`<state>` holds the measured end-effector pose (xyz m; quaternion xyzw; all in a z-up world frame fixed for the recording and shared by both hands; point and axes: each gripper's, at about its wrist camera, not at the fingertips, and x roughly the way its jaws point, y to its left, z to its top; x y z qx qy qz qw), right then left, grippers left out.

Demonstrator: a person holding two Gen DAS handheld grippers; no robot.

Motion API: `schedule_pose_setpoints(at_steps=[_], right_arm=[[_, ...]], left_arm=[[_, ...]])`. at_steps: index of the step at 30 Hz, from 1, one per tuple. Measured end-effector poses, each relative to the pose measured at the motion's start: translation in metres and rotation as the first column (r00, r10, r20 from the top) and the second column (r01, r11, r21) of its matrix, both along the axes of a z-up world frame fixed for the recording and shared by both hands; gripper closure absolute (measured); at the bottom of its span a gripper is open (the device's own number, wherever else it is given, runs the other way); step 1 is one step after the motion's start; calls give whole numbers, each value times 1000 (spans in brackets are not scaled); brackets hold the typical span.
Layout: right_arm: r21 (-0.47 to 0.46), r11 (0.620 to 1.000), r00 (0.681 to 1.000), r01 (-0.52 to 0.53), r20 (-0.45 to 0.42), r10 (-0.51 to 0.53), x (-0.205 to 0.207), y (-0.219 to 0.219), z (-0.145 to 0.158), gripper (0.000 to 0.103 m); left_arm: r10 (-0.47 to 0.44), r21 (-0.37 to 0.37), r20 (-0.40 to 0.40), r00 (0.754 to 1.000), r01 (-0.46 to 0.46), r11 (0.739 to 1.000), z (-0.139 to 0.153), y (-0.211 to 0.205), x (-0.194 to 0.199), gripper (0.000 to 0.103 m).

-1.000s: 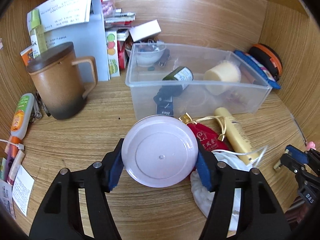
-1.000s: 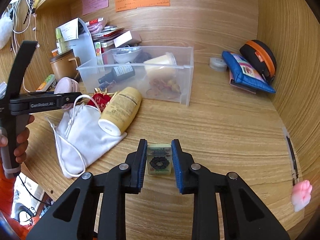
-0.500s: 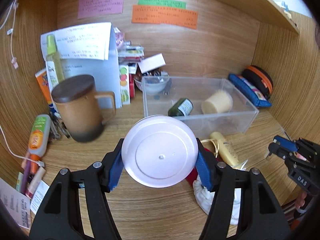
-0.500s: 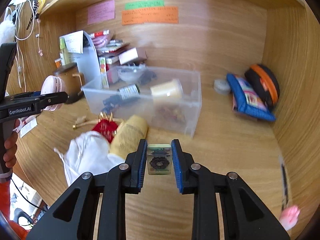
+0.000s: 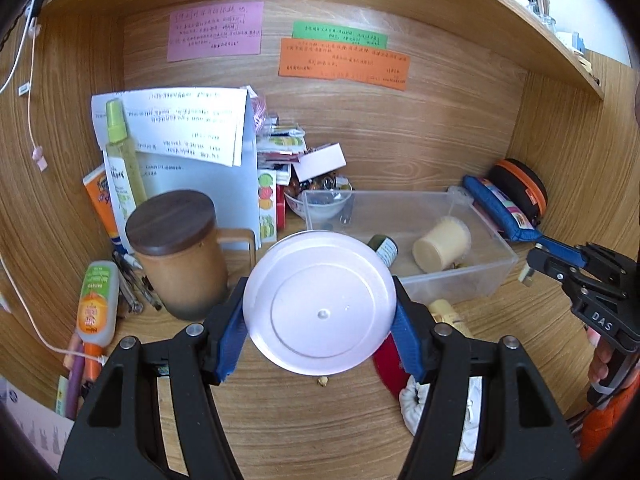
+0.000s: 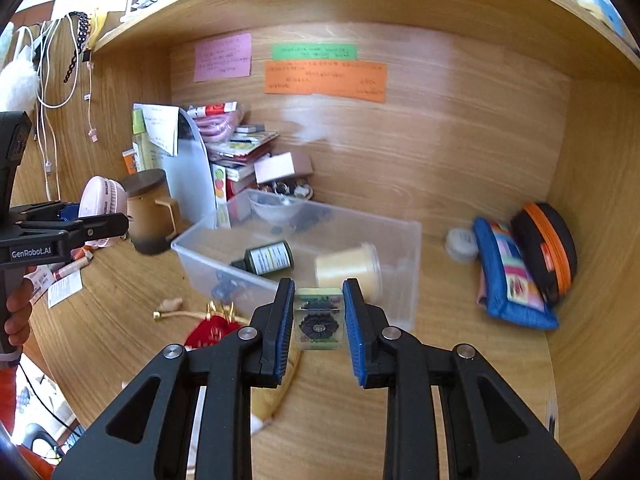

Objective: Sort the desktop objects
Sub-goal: 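Carry the green packet with the right tool while the left tool carries the pink container to the bin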

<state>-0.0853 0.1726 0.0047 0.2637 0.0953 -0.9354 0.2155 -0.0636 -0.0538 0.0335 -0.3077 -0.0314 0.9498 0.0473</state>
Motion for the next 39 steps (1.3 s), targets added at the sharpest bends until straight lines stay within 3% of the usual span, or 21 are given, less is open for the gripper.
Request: schedule_pose_setpoints(at_steps=[19, 39], right_arm=[[-24, 995, 995, -97, 10, 97, -64, -37, 15, 81], [38, 990, 981, -135, 148, 128, -109, -69, -38, 81]], left_arm=[[-79, 10, 35, 996, 78, 997, 8, 17, -62, 40], [-133, 17, 143, 981, 132, 991, -33, 35, -113, 40]])
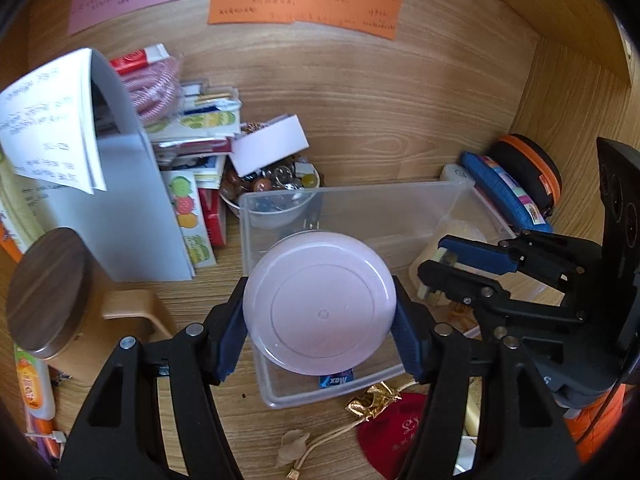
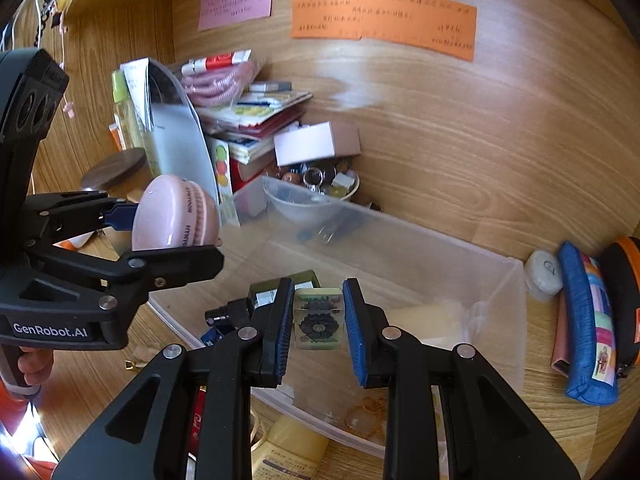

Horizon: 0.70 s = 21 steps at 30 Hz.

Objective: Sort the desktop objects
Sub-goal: 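Carry the green packet with the right tool while the left tool carries the pink container to the bin, then open the right tool over the bin while the left tool releases the pink container inside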

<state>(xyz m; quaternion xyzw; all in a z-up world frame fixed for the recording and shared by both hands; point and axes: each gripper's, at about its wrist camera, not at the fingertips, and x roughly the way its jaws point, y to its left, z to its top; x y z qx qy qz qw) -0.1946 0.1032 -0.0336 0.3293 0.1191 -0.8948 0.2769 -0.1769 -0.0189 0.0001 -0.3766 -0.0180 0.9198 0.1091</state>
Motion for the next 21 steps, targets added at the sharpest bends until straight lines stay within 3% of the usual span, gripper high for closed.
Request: schedule_pose_setpoints(at_steps=[11, 21], right_arm=[[14, 1000, 999, 5, 43, -6, -9, 0, -12, 81], [17, 1000, 998, 1, 61, -2, -13, 0, -17, 81]], left_arm=[[-52, 11, 43, 998, 52, 999, -17, 7, -11, 40], [-69, 11, 31, 997, 69, 998, -17, 7, -8, 40]])
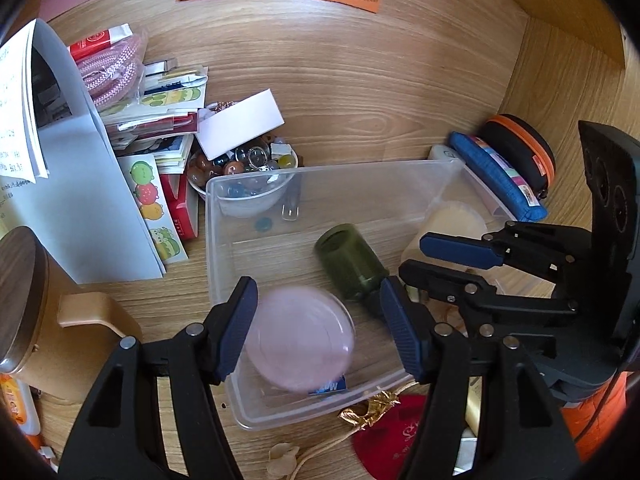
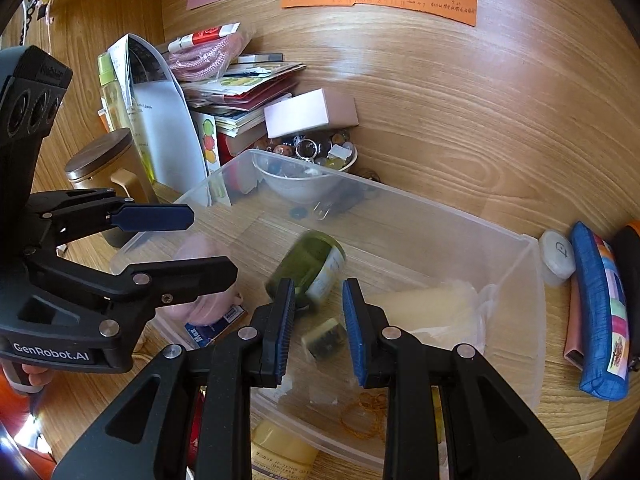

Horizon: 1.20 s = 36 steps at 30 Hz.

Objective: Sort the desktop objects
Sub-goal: 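Open the right tool over the bin while the left tool releases the pink container inside, then withdraw both tools from the bin toward the remaining desk items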

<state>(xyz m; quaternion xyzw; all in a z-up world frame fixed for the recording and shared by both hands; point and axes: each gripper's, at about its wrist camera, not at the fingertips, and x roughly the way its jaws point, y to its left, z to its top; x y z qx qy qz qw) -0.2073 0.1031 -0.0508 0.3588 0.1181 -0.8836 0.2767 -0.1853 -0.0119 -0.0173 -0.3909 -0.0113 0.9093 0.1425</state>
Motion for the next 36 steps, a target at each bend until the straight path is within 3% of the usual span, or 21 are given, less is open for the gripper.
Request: schedule_pose_setpoints(at_steps=[10, 20, 29, 36], right_arm=[[-18, 1000, 1000, 9, -23, -9, 3, 2, 6, 80], [-43, 998, 995, 48, -84, -52, 10, 14, 27, 64], [-47, 997, 980, 56, -189, -64, 48, 18, 57, 36], [-46, 997, 970, 62, -231, -71, 81, 25, 64, 32]], left_arm=[[7, 4, -7, 1000, -6, 1000, 1, -3, 1, 40], [33, -47, -81, 996, -37, 998, 22, -2, 20, 34], [76, -59, -146, 986, -85, 995, 45, -9, 48, 20], [101, -61, -170, 980, -113, 992, 54, -18, 75, 15]])
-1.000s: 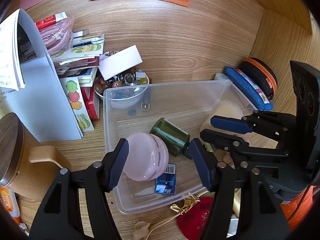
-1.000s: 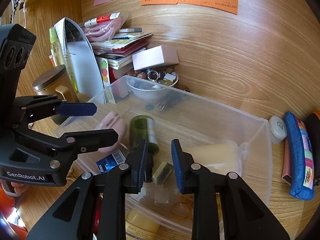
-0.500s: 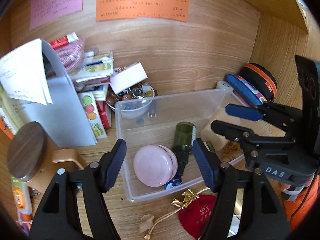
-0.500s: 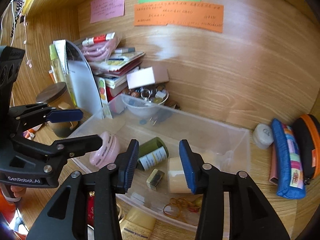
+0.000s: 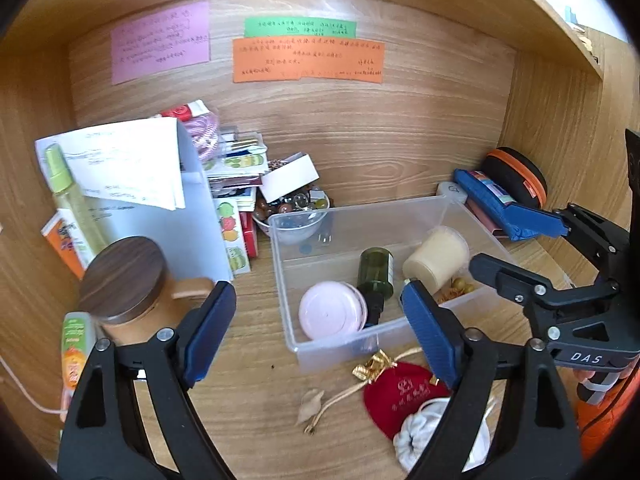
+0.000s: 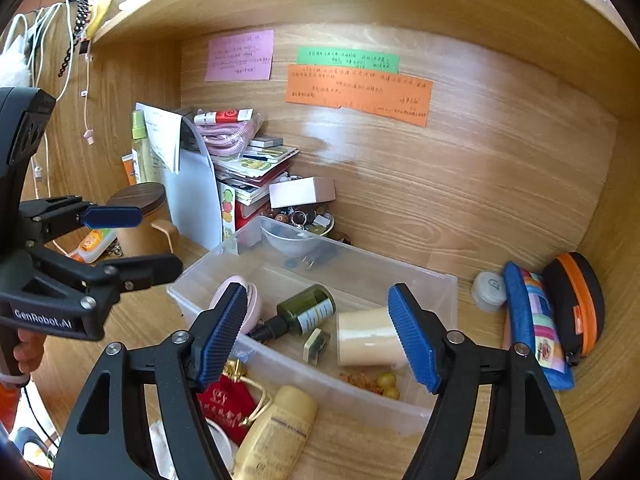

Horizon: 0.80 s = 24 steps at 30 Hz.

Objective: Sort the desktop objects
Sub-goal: 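Withdraw both tools from the bin toward the remaining desk items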

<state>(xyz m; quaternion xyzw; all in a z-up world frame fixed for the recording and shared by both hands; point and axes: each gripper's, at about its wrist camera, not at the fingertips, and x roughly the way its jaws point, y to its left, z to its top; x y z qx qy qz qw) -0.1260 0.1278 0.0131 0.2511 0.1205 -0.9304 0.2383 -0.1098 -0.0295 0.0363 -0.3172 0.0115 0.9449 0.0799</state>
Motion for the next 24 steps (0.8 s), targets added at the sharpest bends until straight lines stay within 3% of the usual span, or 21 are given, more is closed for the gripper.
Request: schedule_pose_setpoints(at_steps=[10, 24], right_arm=[[-21, 999, 999, 28, 42, -27, 24, 15, -13, 28], [-40, 995, 987, 87, 139, -81, 50, 46, -44, 25]], left_arm=[[20, 15, 0, 1000, -20, 1000, -2, -7, 36, 9], [-21, 11, 118, 993, 20, 1000, -47, 23, 62, 9]])
